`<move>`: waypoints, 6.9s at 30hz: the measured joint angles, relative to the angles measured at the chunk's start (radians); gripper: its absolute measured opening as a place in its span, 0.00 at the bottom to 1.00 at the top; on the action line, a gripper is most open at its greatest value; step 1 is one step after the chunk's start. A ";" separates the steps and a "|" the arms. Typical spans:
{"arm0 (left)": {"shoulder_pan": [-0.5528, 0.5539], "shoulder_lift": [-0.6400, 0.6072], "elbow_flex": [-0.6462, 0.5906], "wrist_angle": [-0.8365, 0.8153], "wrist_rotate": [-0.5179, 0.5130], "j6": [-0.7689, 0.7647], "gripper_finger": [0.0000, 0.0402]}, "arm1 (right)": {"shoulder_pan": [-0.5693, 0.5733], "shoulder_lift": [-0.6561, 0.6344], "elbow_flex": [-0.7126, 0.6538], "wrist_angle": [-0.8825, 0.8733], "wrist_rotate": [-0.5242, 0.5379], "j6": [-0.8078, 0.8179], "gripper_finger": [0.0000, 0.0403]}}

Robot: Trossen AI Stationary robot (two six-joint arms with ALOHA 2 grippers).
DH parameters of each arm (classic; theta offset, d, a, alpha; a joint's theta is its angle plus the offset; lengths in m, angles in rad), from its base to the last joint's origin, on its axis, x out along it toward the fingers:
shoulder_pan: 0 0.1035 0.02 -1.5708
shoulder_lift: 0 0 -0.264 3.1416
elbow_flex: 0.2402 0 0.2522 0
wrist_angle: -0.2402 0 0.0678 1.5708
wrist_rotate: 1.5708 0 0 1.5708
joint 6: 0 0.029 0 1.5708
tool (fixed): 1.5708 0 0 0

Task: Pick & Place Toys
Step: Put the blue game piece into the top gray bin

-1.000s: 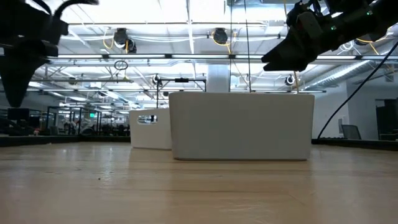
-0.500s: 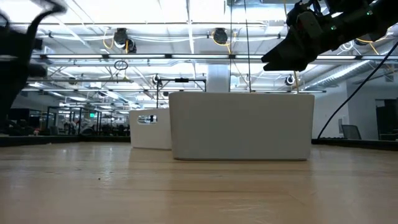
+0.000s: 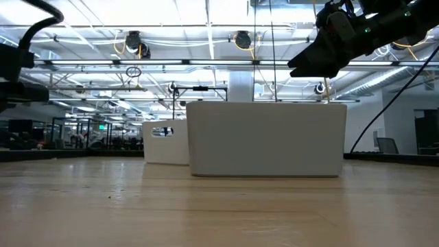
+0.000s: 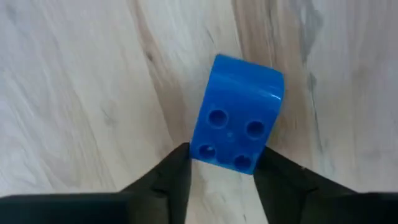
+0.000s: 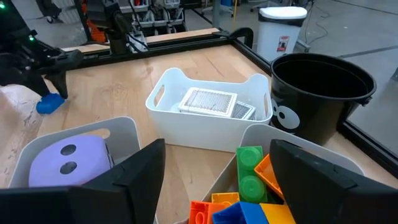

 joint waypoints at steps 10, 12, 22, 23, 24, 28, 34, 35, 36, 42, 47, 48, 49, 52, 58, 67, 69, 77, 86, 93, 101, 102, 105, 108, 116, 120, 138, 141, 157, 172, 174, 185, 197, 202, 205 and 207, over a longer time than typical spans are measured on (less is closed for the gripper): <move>0.021 0.003 -0.001 0.089 -0.058 -0.081 0.19 | 0.000 0.000 0.000 -0.004 0.000 0.000 0.64; 0.026 0.003 -0.001 0.086 -0.073 -0.138 0.17 | 0.000 0.000 0.000 -0.003 0.000 0.000 0.64; 0.065 -0.004 0.016 0.425 0.133 -0.358 0.18 | 0.000 0.000 0.000 -0.002 0.000 0.000 0.64; 0.050 -0.005 0.026 0.501 0.145 -0.327 0.16 | 0.000 0.000 0.000 -0.001 0.000 0.000 0.64; 0.033 -0.005 0.038 0.564 0.144 -0.294 0.13 | 0.000 0.000 0.000 -0.001 0.000 0.000 0.64; -0.034 -0.005 0.075 0.657 0.092 -0.192 0.02 | 0.000 0.000 0.000 -0.001 0.000 0.001 0.64; -0.093 0.057 0.076 0.607 0.065 -0.299 0.01 | 0.004 0.000 0.000 -0.001 0.000 0.001 0.63; -0.096 0.074 0.076 0.624 0.075 -0.300 0.01 | 0.006 0.000 0.000 -0.001 0.000 0.001 0.63; -0.099 0.087 0.077 0.639 0.079 -0.300 0.01 | 0.006 0.000 0.000 -0.001 0.000 0.001 0.63; -0.097 0.128 0.078 0.647 0.080 -0.304 0.01 | 0.006 0.000 0.000 0.002 0.000 0.001 0.63; -0.094 0.140 0.082 0.579 0.078 -0.333 0.02 | 0.006 0.000 0.000 0.003 0.000 0.001 0.63; -0.090 0.140 0.084 0.540 0.057 -0.335 0.02 | 0.006 0.000 0.000 0.003 0.000 0.001 0.63; -0.083 0.137 0.084 0.512 0.037 -0.341 0.01 | 0.006 0.000 0.000 0.003 0.000 0.001 0.63; -0.057 0.119 0.083 0.410 -0.076 -0.343 0.02 | 0.006 0.000 0.000 0.003 0.000 0.001 0.63; 0.028 0.093 0.077 0.337 -0.214 -0.357 0.02 | 0.006 0.000 0.000 0.003 0.000 0.034 0.63; 0.101 0.076 0.126 0.078 -0.240 -0.511 0.04 | 0.006 0.000 0.000 0.003 0.000 0.034 0.63; 0.104 0.076 0.145 0.055 -0.261 -0.568 0.04 | 0.006 0.000 0.000 0.003 0.000 0.031 0.63; 0.142 0.074 0.148 0.036 -0.204 -0.994 0.12 | 0.006 0.000 0.000 0.003 0.000 0.027 0.63; 0.147 0.072 0.150 0.045 -0.120 -1.042 0.49 | 0.006 0.000 0.000 0.003 0.000 0.027 0.63; 0.177 0.061 0.160 0.047 -0.005 -0.876 0.66 | 0.006 0.000 0.000 0.003 0.000 0.027 0.63; 0.215 0.032 0.250 -0.025 -0.025 -0.795 0.63 | 0.006 0.000 0.000 0.002 0.000 0.039 0.63; 0.215 0.032 0.257 -0.047 -0.023 -0.797 0.62 | 0.006 0.000 0.000 0.003 0.000 0.042 0.63; 0.195 0.032 0.257 -0.076 0.015 -0.849 0.59 | 0.006 0.000 0.000 0.002 0.000 0.042 0.63; 0.168 0.033 0.236 -0.094 0.019 -0.934 0.57 | 0.006 0.000 0.000 0.002 0.000 0.042 0.63; 0.109 0.034 0.148 -0.102 0.001 -1.042 0.54 | 0.006 0.000 -0.001 0.002 -0.001 0.045 0.63; 0.103 0.030 0.087 -0.005 -0.005 -1.058 0.54 | 0.014 0.000 -0.001 0.002 0.000 0.045 0.63; 0.118 0.034 0.032 0.185 -0.078 -1.078 0.54 | 0.017 0.000 -0.001 0.014 -0.001 0.045 0.63; 0.132 0.034 0.032 0.226 -0.080 -1.125 0.54 | 0.017 0.000 -0.001 0.015 -0.001 0.045 0.63; 0.194 0.077 0.037 0.229 -0.120 -1.201 0.54 | 0.017 0.000 -0.001 0.017 0.000 0.045 0.63; 0.199 0.079 0.037 0.109 -0.046 -1.105 0.54 | 0.017 0.000 -0.001 0.017 -0.001 0.045 0.63; 0.195 0.079 0.037 0.105 -0.065 -1.114 0.54 | 0.017 0.000 -0.001 0.017 0.000 0.045 0.63; 0.195 0.079 0.033 0.090 -0.140 -1.084 0.36 | 0.017 0.000 0.000 0.017 -0.001 0.045 0.63; 0.196 0.066 0.036 0.223 -0.268 -0.789 0.36 | 0.016 0.002 0.000 0.022 -0.006 0.051 0.63; 0.201 0.063 0.135 0.236 -0.378 -0.603 0.36 | 0.016 0.042 0.001 0.113 -0.139 0.049 0.63; 0.214 0.063 0.203 0.238 -0.449 -0.519 0.36 | 0.021 0.097 0.001 0.198 -0.219 0.048 0.63; 0.219 0.063 0.253 0.245 -0.508 -0.433 0.36 | 0.034 0.145 0.001 0.268 -0.236 0.030 0.63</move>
